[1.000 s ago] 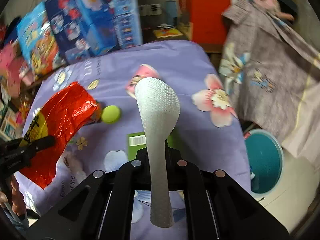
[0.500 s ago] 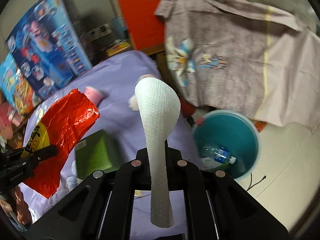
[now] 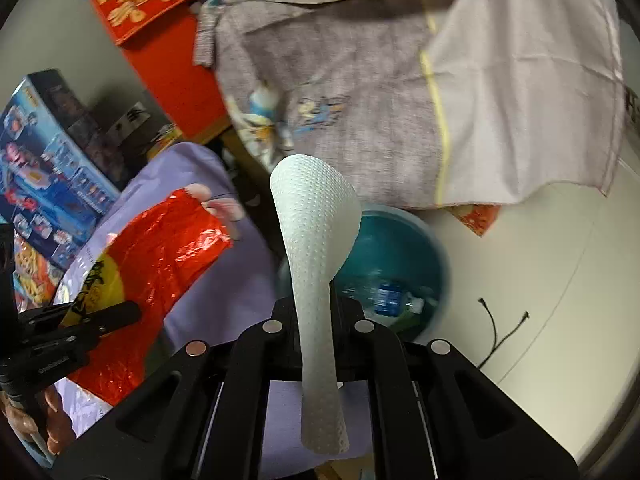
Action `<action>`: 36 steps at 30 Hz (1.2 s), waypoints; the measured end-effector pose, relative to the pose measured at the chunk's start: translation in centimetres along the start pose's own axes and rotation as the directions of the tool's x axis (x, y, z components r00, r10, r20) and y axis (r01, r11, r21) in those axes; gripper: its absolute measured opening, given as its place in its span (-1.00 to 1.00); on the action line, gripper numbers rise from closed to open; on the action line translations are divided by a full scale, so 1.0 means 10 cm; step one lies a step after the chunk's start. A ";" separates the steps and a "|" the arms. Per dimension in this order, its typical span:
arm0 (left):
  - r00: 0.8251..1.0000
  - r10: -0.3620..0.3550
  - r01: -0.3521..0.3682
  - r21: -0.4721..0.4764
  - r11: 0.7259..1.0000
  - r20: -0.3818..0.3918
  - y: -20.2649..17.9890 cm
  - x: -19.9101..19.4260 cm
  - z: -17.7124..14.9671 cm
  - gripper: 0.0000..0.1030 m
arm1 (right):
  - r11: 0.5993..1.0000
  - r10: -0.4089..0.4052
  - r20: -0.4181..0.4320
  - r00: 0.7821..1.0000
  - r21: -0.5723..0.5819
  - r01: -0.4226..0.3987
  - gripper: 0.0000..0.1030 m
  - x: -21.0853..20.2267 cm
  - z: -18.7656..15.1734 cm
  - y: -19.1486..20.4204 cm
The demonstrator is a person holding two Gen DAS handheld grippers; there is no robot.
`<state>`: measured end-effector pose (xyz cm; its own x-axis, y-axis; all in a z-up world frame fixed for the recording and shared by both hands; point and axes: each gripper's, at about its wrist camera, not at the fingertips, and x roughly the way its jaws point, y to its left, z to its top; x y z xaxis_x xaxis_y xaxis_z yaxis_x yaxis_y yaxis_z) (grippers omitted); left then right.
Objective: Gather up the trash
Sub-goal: 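Carry the wrapper and tissue over the teal bucket and release both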
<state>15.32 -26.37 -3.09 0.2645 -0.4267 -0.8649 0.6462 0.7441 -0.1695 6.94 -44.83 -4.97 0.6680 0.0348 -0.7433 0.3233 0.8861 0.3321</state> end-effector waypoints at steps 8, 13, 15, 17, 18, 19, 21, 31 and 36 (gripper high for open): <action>0.993 -0.041 0.044 0.027 0.999 -0.108 -0.31 0.67 0.21 -0.90 | 0.998 -0.034 -0.046 0.998 0.048 0.036 -0.87 0.11 0.03 -0.40; 0.985 -0.050 0.056 0.033 0.998 -0.168 -0.37 1.02 0.31 -0.89 | 0.997 -0.051 -0.073 0.996 0.060 0.055 -0.85 0.20 0.07 -0.49; 0.982 -0.049 0.056 0.035 0.998 -0.184 -0.39 1.12 0.34 -0.87 | 0.996 -0.057 -0.080 0.995 0.062 0.062 -0.85 0.23 0.09 -0.50; 0.979 -0.054 0.061 0.029 0.998 -0.194 -0.39 1.22 0.38 -0.79 | 0.996 -0.066 -0.089 0.994 0.060 0.072 -0.85 0.27 0.11 -0.51; 0.979 -0.056 0.061 0.022 0.998 -0.196 -0.38 1.26 0.40 -0.60 | 0.995 -0.069 -0.093 0.993 0.060 0.075 -0.85 0.29 0.12 -0.51; 0.979 -0.054 0.059 0.018 0.998 -0.194 -0.37 1.27 0.40 -0.45 | 0.995 -0.072 -0.099 0.993 0.059 0.078 -0.85 0.31 0.13 -0.52; 0.984 -0.033 0.036 0.013 0.999 -0.176 -0.33 1.28 0.43 0.33 | 0.995 -0.076 -0.107 0.991 0.055 0.082 -0.84 0.35 0.15 -0.51; 0.993 0.009 -0.011 -0.011 1.000 -0.114 -0.10 1.06 0.38 0.76 | 0.996 -0.067 -0.145 0.987 0.045 0.074 -0.82 0.57 0.16 -0.43; 0.995 -0.006 0.000 -0.058 0.998 -0.099 0.05 0.93 0.33 0.79 | 0.997 -0.057 -0.168 0.984 0.032 0.064 -0.51 0.68 0.18 -0.35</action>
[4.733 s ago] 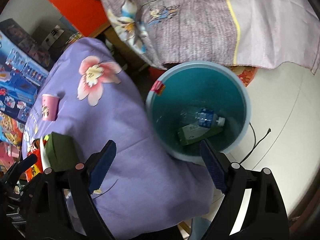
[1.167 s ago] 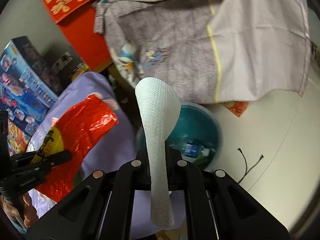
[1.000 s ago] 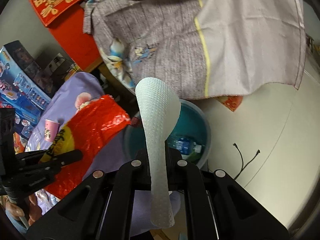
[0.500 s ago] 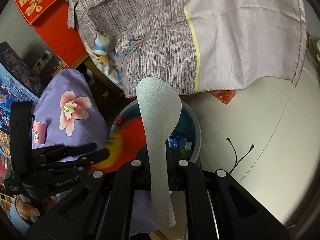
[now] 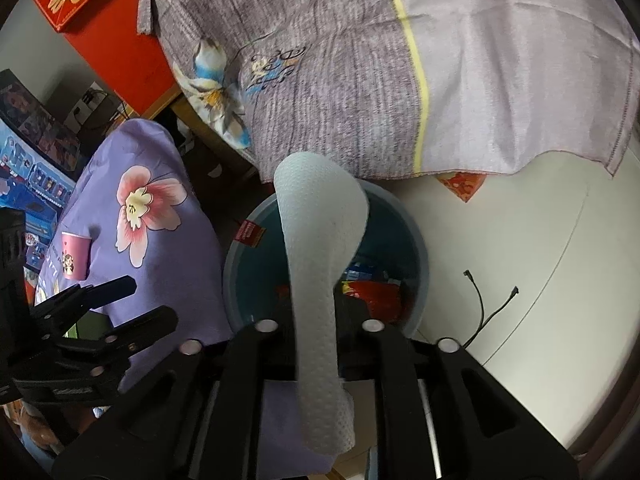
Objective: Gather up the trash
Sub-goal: 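Carry the wrapper and tissue over the teal bucket and release both, then grasp the green box with the right tool and lift it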
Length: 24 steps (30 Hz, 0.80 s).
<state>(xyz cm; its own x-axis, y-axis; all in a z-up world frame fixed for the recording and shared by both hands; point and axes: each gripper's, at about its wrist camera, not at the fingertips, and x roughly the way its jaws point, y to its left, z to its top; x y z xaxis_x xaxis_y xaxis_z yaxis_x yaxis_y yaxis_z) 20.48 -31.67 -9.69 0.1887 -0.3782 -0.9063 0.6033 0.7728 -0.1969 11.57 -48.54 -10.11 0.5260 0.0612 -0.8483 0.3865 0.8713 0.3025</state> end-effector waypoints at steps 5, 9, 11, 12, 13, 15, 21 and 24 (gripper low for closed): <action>1.000 0.000 0.001 -0.015 1.000 0.027 0.08 -0.13 -0.06 0.81 | 1.000 -0.001 0.007 1.000 -0.003 0.001 0.24 0.07 0.04 0.09; 0.999 -0.002 0.003 -0.018 1.000 0.043 0.12 -0.21 -0.09 0.84 | 1.000 -0.009 0.001 1.000 0.008 0.009 0.34 0.09 0.05 0.10; 0.999 -0.007 0.008 -0.018 1.000 0.050 0.13 -0.25 -0.12 0.84 | 1.000 -0.015 0.004 1.000 0.015 0.015 0.43 0.08 0.05 0.09; 0.999 -0.006 0.007 -0.018 1.000 0.053 0.13 -0.27 -0.13 0.85 | 1.000 -0.018 0.002 1.000 0.020 0.018 0.44 0.07 0.04 0.08; 0.999 -0.006 0.007 -0.019 1.000 0.054 0.14 -0.28 -0.14 0.85 | 1.000 -0.018 -0.003 1.000 0.026 0.018 0.47 0.08 0.04 0.08; 0.999 -0.008 0.009 -0.025 1.000 0.053 0.16 -0.30 -0.16 0.86 | 0.999 -0.018 -0.011 1.000 0.036 0.018 0.48 0.07 0.02 0.07; 0.998 0.003 -0.001 -0.045 0.999 0.061 0.25 -0.39 -0.26 0.86 | 0.999 -0.017 -0.026 1.000 0.027 0.018 0.48 0.07 -0.03 0.16; 0.997 0.026 -0.022 -0.059 0.998 0.072 0.33 -0.50 -0.35 0.86 | 1.000 -0.009 -0.033 0.999 0.011 0.009 0.48 0.07 -0.05 0.25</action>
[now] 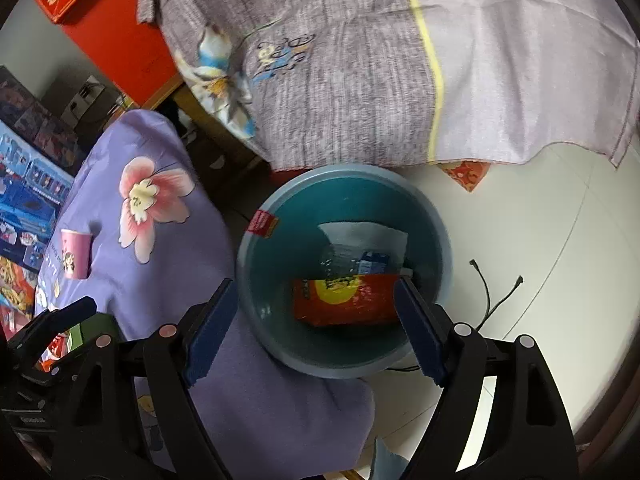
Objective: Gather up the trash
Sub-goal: 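Grasp the green box with the right tool and lift it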
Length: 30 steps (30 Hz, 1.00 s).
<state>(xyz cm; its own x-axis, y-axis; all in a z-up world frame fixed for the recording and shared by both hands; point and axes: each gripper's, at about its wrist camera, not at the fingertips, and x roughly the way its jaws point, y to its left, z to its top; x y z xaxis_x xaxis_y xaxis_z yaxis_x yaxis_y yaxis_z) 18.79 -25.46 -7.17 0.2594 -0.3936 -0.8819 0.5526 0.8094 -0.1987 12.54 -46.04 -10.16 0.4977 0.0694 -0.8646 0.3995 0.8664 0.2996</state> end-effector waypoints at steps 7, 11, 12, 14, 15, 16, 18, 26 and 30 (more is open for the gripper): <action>0.998 0.058 -0.056 -0.060 0.997 0.039 0.35 -0.31 -0.24 0.86 | 0.997 0.037 -0.018 0.999 -0.072 -0.038 0.48 0.03 -0.08 0.39; 0.994 0.102 -0.096 -0.107 0.990 0.048 0.64 -0.50 -0.45 0.87 | 0.990 0.070 -0.025 0.997 -0.122 -0.072 0.48 0.03 -0.16 0.70; 0.992 0.112 -0.105 -0.115 0.988 0.051 0.70 -0.53 -0.50 0.87 | 0.988 0.075 -0.024 0.997 -0.136 -0.078 0.48 0.02 -0.18 0.77; 0.989 0.139 -0.130 -0.139 0.982 0.054 0.88 -0.63 -0.61 0.87 | 0.983 0.087 -0.028 0.996 -0.158 -0.090 0.48 0.02 -0.25 0.93; 0.987 0.148 -0.138 -0.151 0.979 0.055 0.96 -0.67 -0.65 0.87 | 0.982 0.092 -0.033 0.995 -0.163 -0.096 0.48 0.03 -0.28 0.99; 0.986 0.158 -0.146 -0.169 0.975 0.058 1.06 -0.73 -0.71 0.87 | 0.980 0.097 -0.040 0.995 -0.170 -0.102 0.48 0.04 -0.32 1.07; 0.983 0.171 -0.155 -0.198 0.968 0.068 1.23 -0.83 -0.81 0.87 | 0.976 0.095 -0.051 0.994 -0.190 -0.103 0.48 0.04 -0.39 1.23; 0.978 0.191 -0.152 -0.333 0.930 0.086 1.88 -1.09 -1.30 0.87 | 0.922 0.080 -0.105 0.991 -0.369 -0.114 0.55 0.03 -0.80 2.05; 0.978 0.191 -0.145 -0.386 0.911 0.084 2.15 -1.15 -1.54 0.87 | 0.870 0.056 -0.102 0.993 -0.483 -0.099 0.60 0.00 -1.07 2.52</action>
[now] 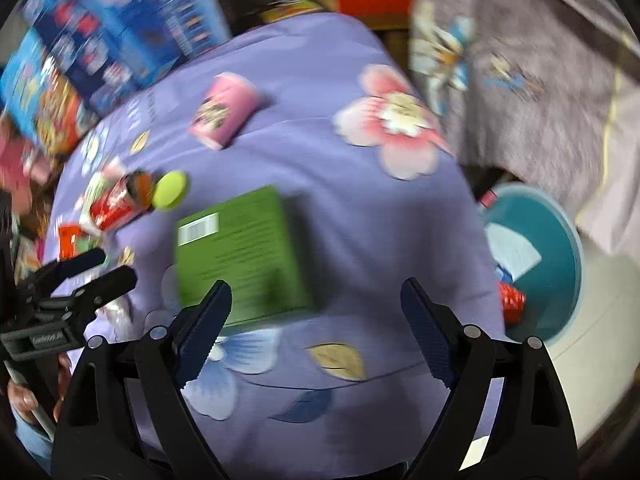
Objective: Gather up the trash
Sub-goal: 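Grasp the green box with the right tool and lift it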
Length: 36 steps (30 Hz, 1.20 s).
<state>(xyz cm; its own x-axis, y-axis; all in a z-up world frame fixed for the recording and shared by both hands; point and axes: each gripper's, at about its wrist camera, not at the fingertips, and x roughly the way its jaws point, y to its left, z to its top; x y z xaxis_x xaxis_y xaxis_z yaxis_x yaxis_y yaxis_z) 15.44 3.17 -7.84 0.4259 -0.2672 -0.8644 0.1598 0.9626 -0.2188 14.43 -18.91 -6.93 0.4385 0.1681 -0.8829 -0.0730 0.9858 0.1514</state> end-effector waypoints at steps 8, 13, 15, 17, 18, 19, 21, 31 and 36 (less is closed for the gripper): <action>0.999 0.003 0.000 -0.068 0.998 0.042 0.63 -0.21 -0.21 0.87 | 0.984 -0.115 -0.045 0.992 -0.145 0.107 0.68 0.17 0.00 0.74; 0.998 0.012 -0.006 -0.110 0.994 0.056 0.97 -0.30 -0.30 0.87 | 0.955 -0.209 -0.055 0.976 -0.228 0.192 0.69 0.34 0.00 1.06; 0.998 0.005 0.002 -0.125 0.992 0.060 1.08 -0.33 -0.32 0.87 | 0.934 -0.267 -0.055 0.962 -0.260 0.245 0.69 0.43 -0.01 1.15; 0.998 0.004 0.003 -0.130 0.992 0.058 1.14 -0.33 -0.33 0.87 | 0.920 -0.307 -0.065 0.949 -0.277 0.278 0.68 0.52 -0.01 1.18; 0.998 0.003 0.005 -0.131 0.991 0.057 1.16 -0.33 -0.33 0.87 | 0.915 -0.320 -0.071 0.945 -0.281 0.289 0.68 0.56 -0.01 1.19; 0.998 0.001 0.006 -0.130 0.991 0.055 1.17 -0.33 -0.32 0.87 | 0.908 -0.341 -0.077 0.937 -0.286 0.307 0.69 0.60 -0.02 1.19; 0.999 -0.006 0.012 -0.122 0.992 0.051 1.16 -0.31 -0.31 0.87 | 0.888 -0.385 -0.075 0.920 -0.301 0.348 0.69 0.67 -0.02 1.19; 0.999 -0.029 0.031 -0.050 0.998 0.033 0.92 -0.18 -0.16 0.87 | 0.909 -0.361 -0.006 0.932 -0.228 0.350 0.04 0.52 0.14 0.87; 0.999 -0.034 0.035 -0.020 0.999 0.030 0.74 -0.14 -0.07 0.87 | 0.939 -0.316 0.026 0.948 -0.138 0.316 -0.53 0.30 0.26 0.56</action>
<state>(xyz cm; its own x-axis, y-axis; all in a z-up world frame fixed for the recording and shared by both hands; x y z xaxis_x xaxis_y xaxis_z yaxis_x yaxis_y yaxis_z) 15.34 10.70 -8.55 0.4472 -0.3009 -0.8423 0.1562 0.9535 -0.2577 17.67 -12.90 -7.53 0.4621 -0.1521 -0.8737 -0.0534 0.9786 -0.1986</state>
